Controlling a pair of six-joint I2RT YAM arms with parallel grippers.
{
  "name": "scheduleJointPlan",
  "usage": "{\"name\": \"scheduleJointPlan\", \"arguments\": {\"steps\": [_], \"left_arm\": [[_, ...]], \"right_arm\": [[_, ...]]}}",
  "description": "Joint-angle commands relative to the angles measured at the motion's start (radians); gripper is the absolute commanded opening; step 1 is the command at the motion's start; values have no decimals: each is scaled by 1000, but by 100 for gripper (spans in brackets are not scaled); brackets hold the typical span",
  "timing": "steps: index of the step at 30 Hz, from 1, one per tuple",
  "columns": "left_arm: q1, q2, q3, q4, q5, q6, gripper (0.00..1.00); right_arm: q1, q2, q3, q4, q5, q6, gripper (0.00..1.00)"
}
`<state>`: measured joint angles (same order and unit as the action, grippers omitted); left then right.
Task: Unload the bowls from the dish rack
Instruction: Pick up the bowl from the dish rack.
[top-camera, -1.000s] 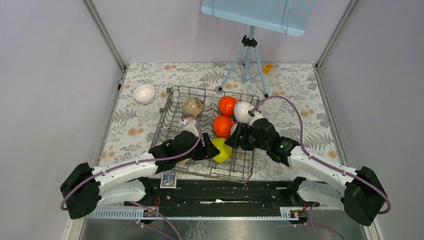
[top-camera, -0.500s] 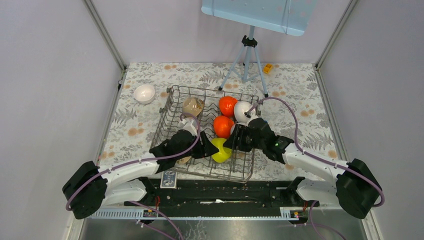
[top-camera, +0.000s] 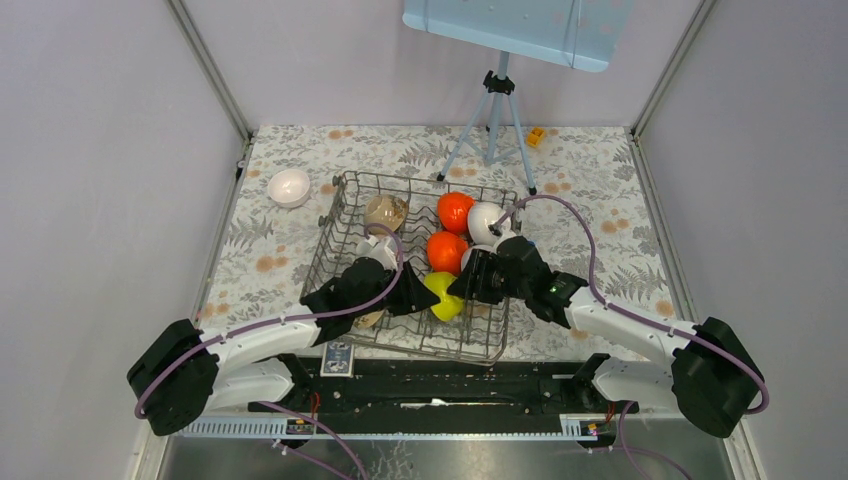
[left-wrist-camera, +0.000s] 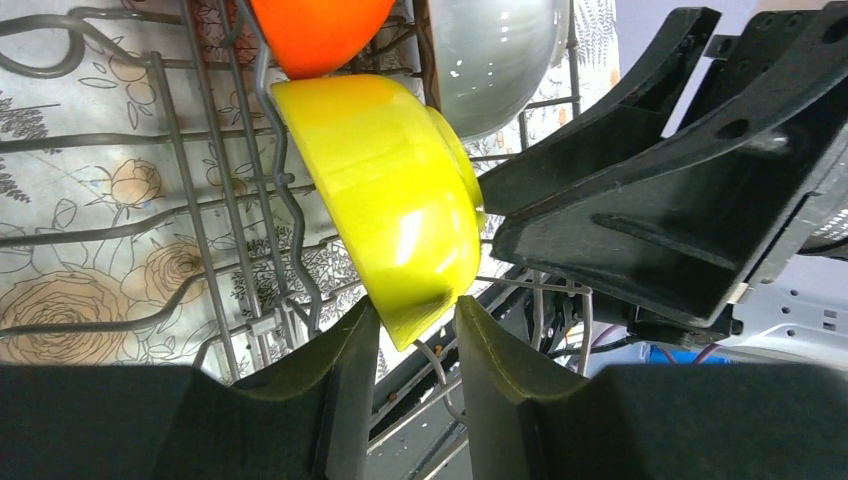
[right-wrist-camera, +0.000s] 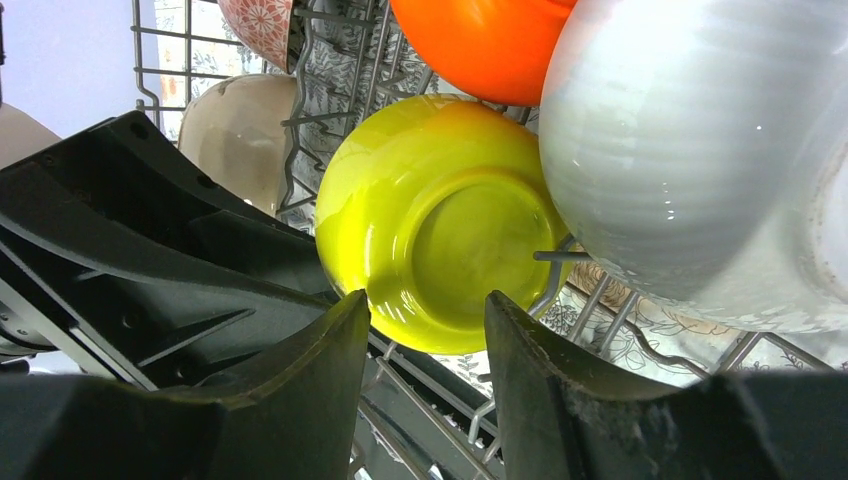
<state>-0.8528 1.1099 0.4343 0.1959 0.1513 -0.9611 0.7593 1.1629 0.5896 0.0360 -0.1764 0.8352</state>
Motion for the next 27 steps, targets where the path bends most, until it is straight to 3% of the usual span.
{"name": "scheduleJointPlan", "arguments": {"steps": [1,17,27], "left_arm": [[0,-2,4,93,39,16,38],[0,65,0,256,105,-32,30],[1,45,-16,283,120,-22,6]], "right_arm": [[2,-18,-10,28,-2,4,53],[2,-36,-42,77,-18,22,45],[2,-68,-49,73,-5,21,45]]}}
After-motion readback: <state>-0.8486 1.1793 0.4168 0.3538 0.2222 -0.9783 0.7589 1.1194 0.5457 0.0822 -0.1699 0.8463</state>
